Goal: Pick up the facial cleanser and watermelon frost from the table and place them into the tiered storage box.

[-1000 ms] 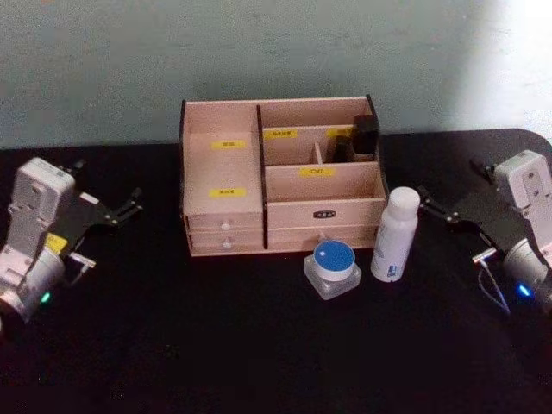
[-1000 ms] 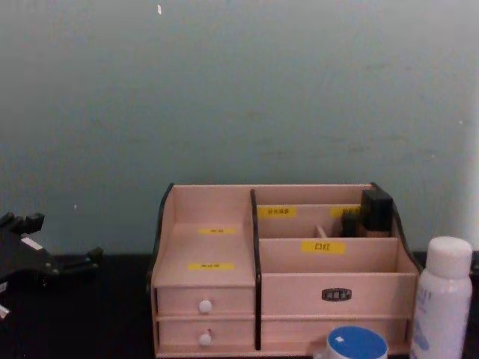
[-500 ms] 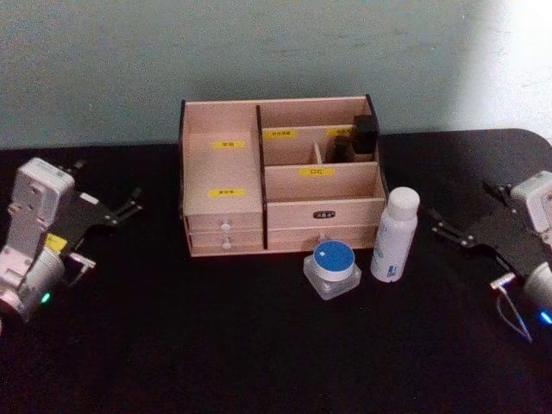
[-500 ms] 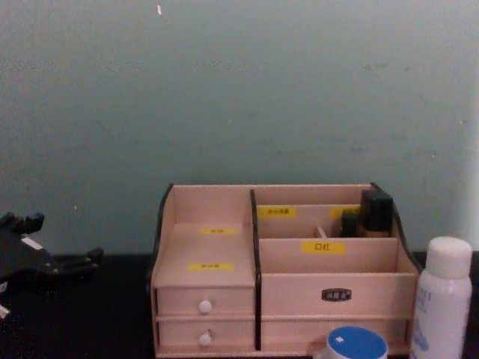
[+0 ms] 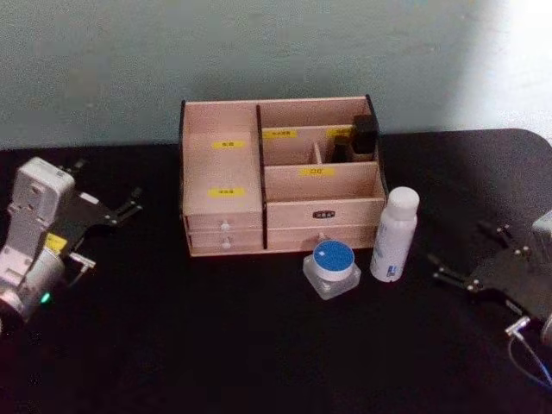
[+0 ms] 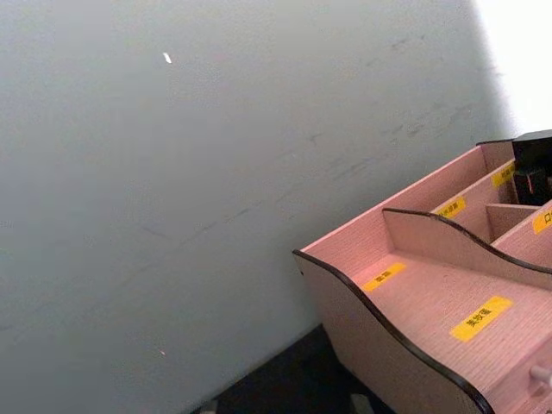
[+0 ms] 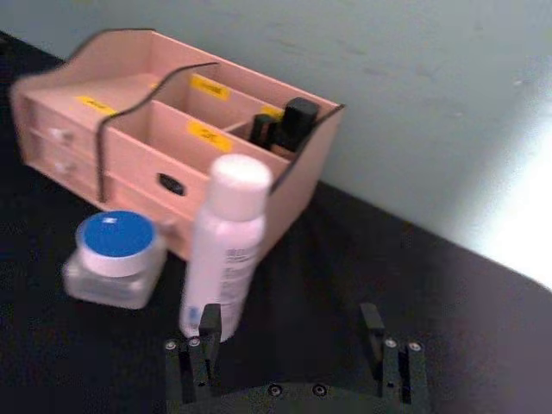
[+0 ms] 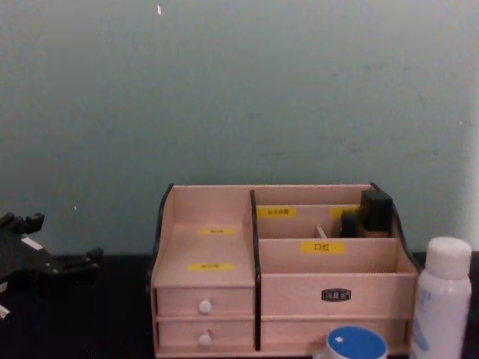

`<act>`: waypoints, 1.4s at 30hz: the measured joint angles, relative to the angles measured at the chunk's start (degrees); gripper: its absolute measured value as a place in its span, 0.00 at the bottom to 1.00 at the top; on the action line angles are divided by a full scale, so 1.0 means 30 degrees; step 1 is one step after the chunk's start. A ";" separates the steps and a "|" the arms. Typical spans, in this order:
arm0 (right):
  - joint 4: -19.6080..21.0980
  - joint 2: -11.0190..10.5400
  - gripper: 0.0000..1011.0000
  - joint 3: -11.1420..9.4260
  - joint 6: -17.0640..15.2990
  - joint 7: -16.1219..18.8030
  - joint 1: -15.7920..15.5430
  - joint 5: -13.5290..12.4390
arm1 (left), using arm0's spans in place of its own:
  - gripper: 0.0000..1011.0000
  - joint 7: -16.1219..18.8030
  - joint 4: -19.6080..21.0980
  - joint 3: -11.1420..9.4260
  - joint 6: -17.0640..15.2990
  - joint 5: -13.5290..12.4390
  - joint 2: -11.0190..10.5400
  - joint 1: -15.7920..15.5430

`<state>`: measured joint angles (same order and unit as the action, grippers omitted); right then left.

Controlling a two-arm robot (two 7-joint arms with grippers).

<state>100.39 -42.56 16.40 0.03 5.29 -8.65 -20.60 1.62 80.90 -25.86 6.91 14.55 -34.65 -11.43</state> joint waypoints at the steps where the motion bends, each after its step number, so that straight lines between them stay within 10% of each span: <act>1: 0.0060 0.0003 0.99 -0.0041 -0.0016 0.0144 -0.0085 -0.0128 | 0.99 0.0000 -0.0001 0.0000 0.0000 0.0000 0.0000 0.0000; 13: -0.0983 0.1704 0.99 0.0108 -0.0144 0.2041 0.0760 -0.1495 | 0.99 0.0000 -0.0001 -0.0001 0.0000 0.0000 0.0000 0.0000; 42: -0.3666 0.4602 0.99 0.0360 -0.0132 0.3243 0.3499 -0.0215 | 0.99 0.0001 0.0000 0.0001 0.0001 -0.0001 0.0000 0.0000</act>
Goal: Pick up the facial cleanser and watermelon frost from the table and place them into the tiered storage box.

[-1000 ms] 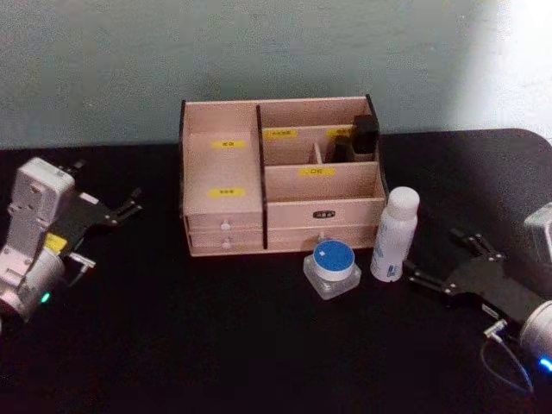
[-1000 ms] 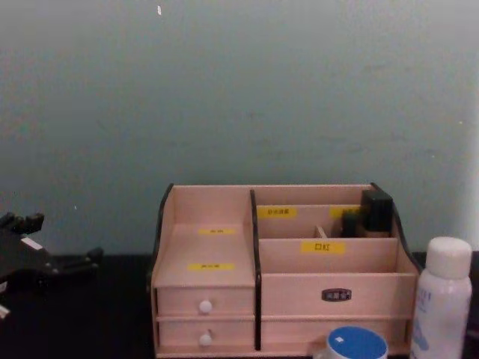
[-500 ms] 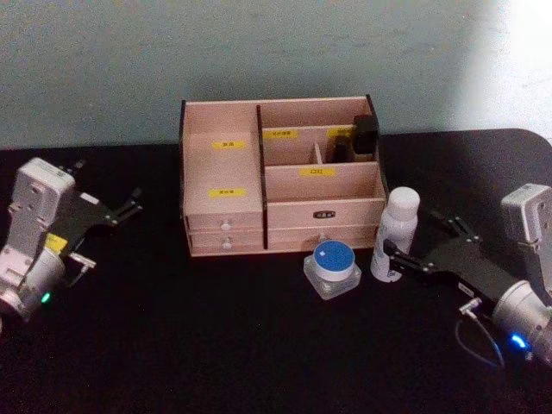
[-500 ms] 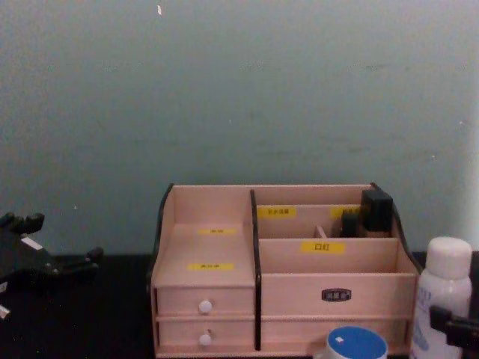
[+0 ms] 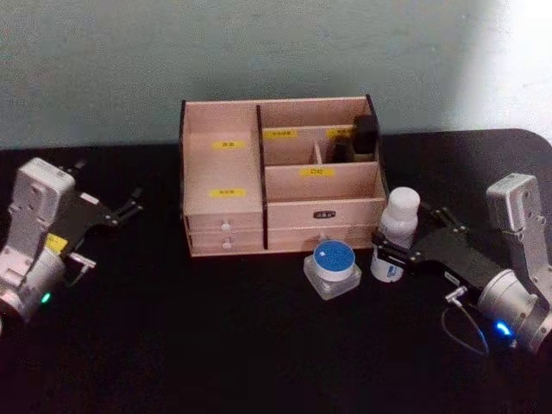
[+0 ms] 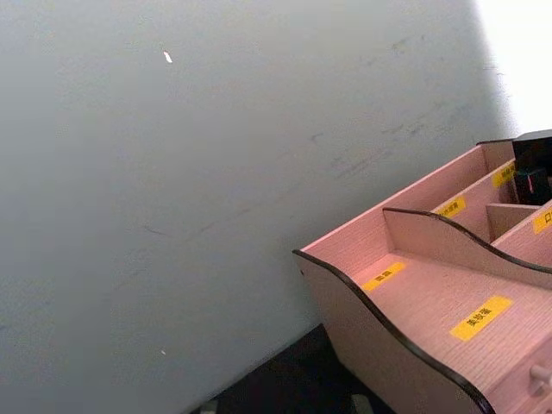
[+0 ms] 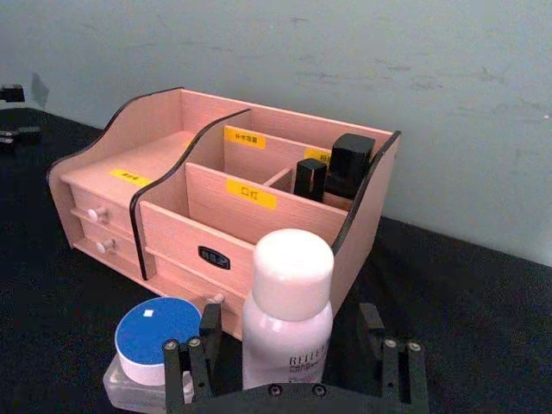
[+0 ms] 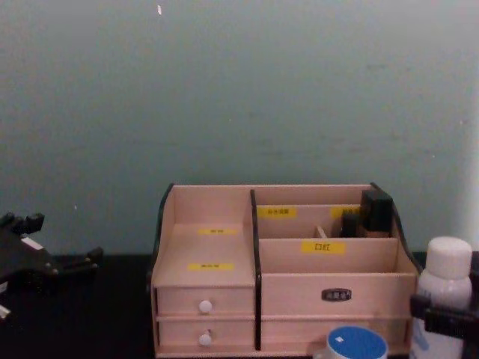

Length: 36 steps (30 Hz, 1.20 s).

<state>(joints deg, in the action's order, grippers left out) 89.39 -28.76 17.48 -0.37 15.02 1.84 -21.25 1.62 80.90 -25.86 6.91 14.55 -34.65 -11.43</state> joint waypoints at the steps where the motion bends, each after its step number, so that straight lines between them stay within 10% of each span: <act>1: -0.0009 0.0012 0.99 0.0001 -0.0019 0.0003 0.0010 0.0028 | 0.99 0.0000 0.0000 0.0000 -0.0001 0.0000 0.0000 0.0001; 12: 0.0029 -0.0050 0.99 -0.0004 0.0006 -0.0005 -0.0029 -0.0018 | 0.99 0.0000 -0.0001 -0.0001 0.0000 0.0000 0.0000 0.0000; 26: 0.0057 -0.0083 0.62 -0.0003 0.0032 -0.0019 -0.0055 -0.0076 | 0.99 0.0001 -0.0001 -0.0001 0.0000 0.0000 0.0000 0.0000; 36: 0.0065 -0.0096 0.59 -0.0003 0.0040 -0.0034 -0.0067 -0.0101 | 0.99 0.0000 -0.0001 -0.0001 -0.0001 0.0001 0.0000 0.0000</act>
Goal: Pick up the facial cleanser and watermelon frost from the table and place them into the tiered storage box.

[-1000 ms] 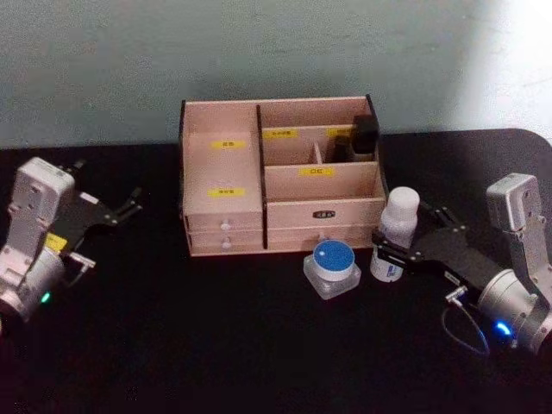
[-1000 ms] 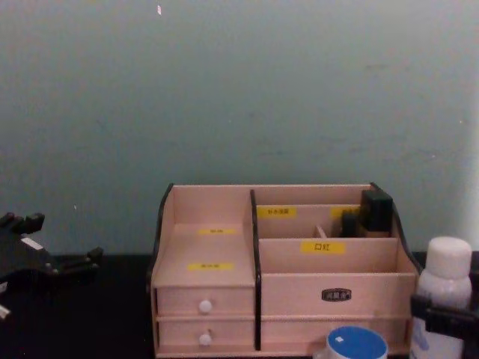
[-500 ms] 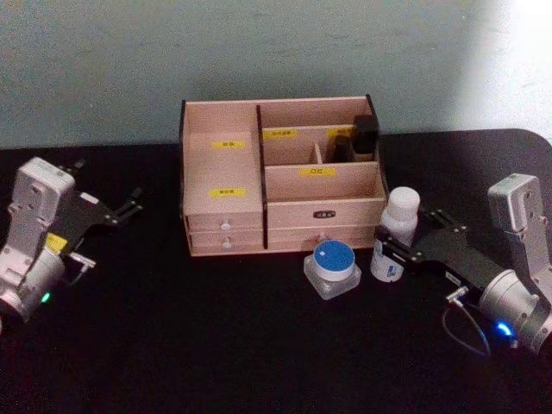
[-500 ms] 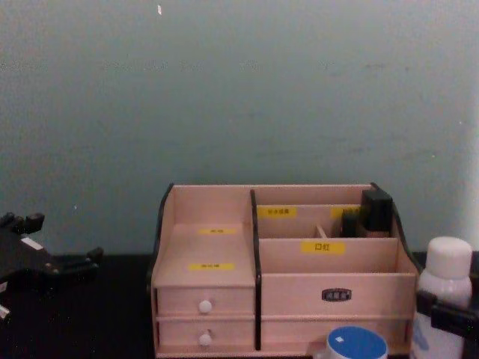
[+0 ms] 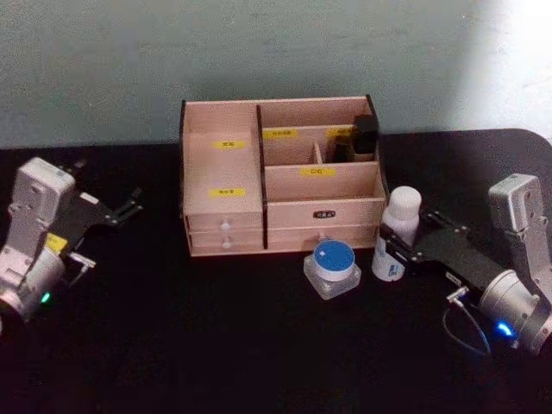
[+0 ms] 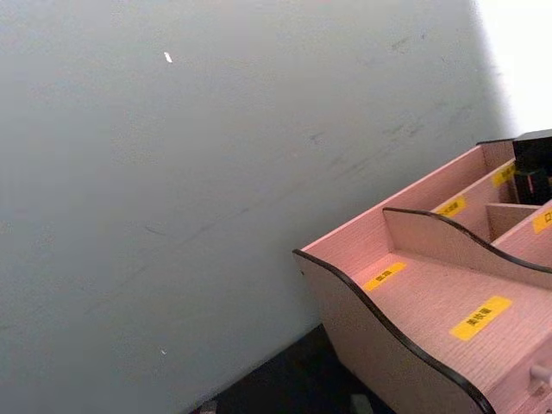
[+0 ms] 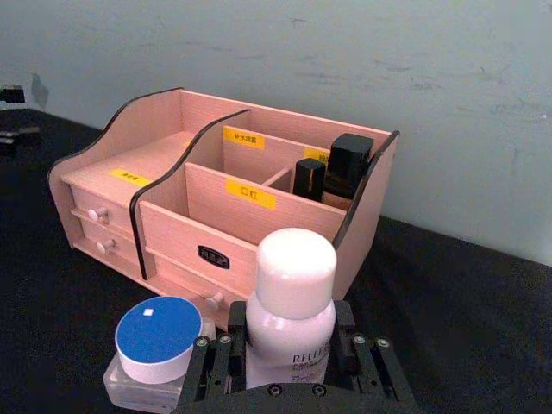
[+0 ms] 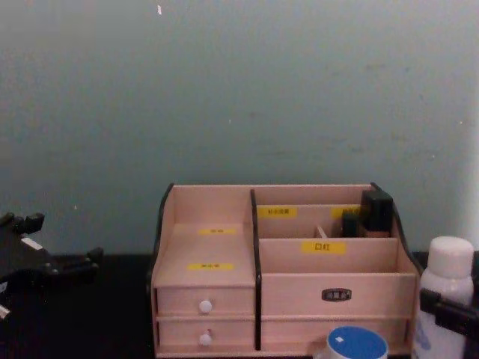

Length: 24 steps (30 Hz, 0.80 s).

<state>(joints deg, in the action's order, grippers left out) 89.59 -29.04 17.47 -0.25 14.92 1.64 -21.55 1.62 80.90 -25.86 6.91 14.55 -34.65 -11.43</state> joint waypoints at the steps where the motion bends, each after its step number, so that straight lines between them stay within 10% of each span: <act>1: 0.0000 0.0000 0.59 0.0000 0.0001 -0.0002 0.0001 -0.0002 | 0.99 0.0000 0.0000 0.0000 0.0000 -0.0001 0.0000 0.0000; 24: 0.4197 -0.1582 0.59 -0.2397 -0.1204 0.2843 -0.1178 -0.1967 | 0.99 0.0000 0.0000 0.0001 0.0000 -0.0001 0.0000 0.0000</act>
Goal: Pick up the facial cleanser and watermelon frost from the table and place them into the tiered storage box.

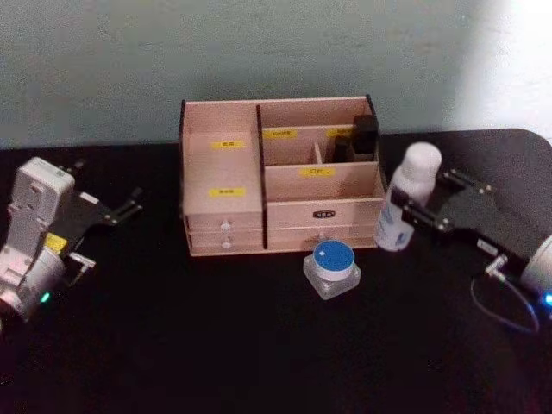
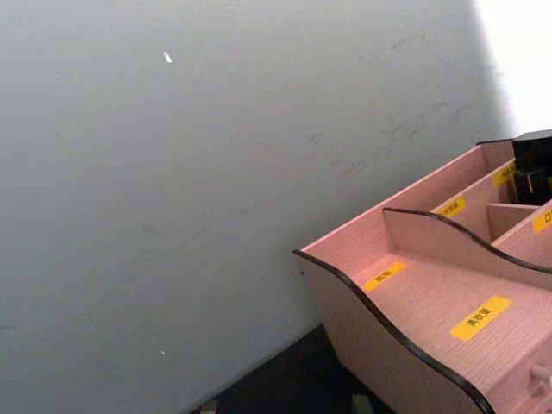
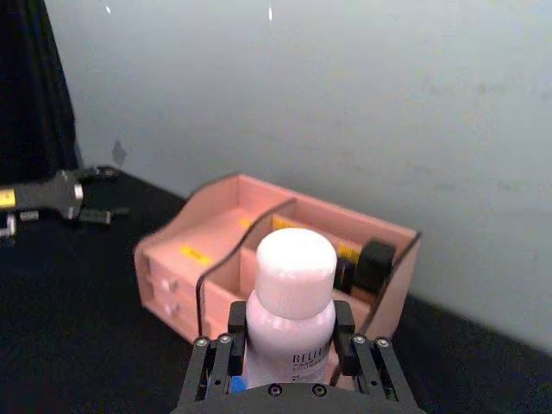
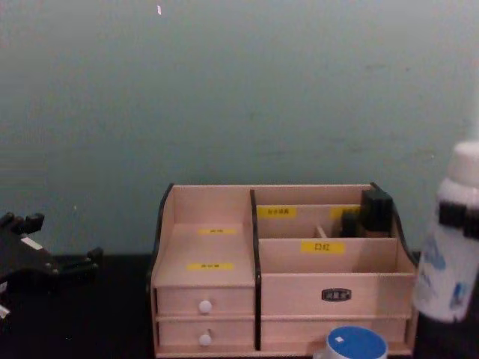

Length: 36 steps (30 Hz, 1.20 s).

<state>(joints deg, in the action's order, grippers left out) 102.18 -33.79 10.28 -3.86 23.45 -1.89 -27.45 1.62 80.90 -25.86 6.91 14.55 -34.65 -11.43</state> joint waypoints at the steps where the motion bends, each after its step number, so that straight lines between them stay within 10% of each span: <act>1: -0.0011 0.0022 0.59 0.0031 0.0001 0.0037 0.0182 -0.0015 | 0.99 0.0000 0.0000 0.0000 0.0000 0.0000 0.0000 0.0000; 23: -0.5710 0.3113 0.59 0.3626 -0.0416 0.0790 0.7564 0.1101 | 0.99 0.0000 0.0000 -0.0001 0.0001 0.0000 0.0000 0.0000; 36: -0.8714 0.4599 0.59 0.4472 -0.0267 0.0826 1.0118 0.1620 | 0.99 0.0001 0.0000 -0.0001 0.0000 0.0000 -0.0001 0.0000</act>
<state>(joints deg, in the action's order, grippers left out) 76.04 -19.99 23.70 -4.66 25.93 28.46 -22.59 1.62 80.90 -25.86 6.91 14.55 -34.65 -11.43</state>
